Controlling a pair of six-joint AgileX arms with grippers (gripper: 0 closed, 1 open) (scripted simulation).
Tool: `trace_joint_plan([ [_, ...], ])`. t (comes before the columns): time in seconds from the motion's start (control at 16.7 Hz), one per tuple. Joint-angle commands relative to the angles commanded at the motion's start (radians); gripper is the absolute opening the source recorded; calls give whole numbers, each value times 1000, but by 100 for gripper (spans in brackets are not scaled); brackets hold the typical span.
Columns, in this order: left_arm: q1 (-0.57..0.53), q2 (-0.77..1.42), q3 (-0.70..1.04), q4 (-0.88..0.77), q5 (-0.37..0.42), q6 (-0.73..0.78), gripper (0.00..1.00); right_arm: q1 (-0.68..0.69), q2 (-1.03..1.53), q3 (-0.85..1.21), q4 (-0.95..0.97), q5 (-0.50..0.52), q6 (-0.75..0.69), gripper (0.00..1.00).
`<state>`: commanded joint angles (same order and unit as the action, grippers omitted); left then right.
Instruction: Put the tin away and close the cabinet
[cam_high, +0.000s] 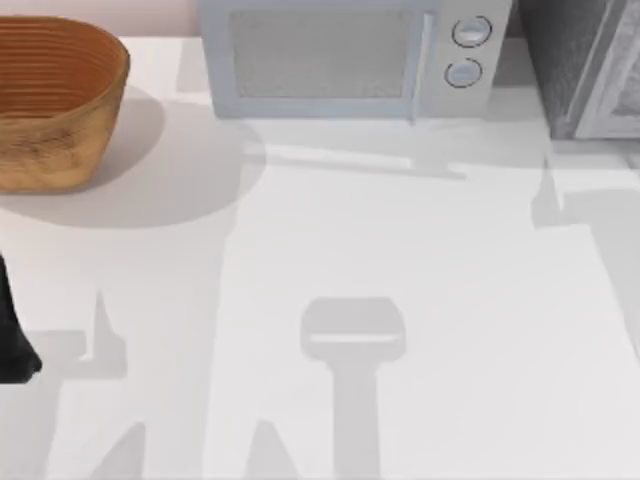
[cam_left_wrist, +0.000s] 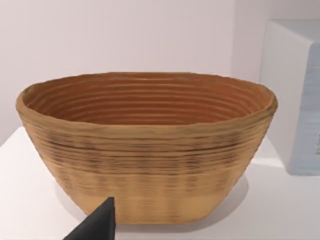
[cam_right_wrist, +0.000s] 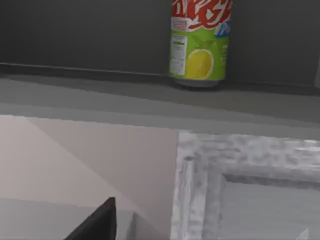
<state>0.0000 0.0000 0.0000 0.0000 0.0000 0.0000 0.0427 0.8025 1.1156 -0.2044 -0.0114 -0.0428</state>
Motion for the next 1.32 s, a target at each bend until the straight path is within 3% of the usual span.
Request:
trace_joint_plan([
  [0.3, 0, 0, 0, 0, 0, 0, 100, -23, -428, -626, 122, -6, 11, 100],
  [0.6, 0, 0, 0, 0, 0, 0, 100, -38, -715, -1002, 188, 4, 32, 100],
  [0.84, 0, 0, 0, 0, 0, 0, 100, -43, -801, -1114, 204, 11, 43, 100],
  [1.32, 0, 0, 0, 0, 0, 0, 100, -65, -765, -1103, 236, -19, 43, 100],
])
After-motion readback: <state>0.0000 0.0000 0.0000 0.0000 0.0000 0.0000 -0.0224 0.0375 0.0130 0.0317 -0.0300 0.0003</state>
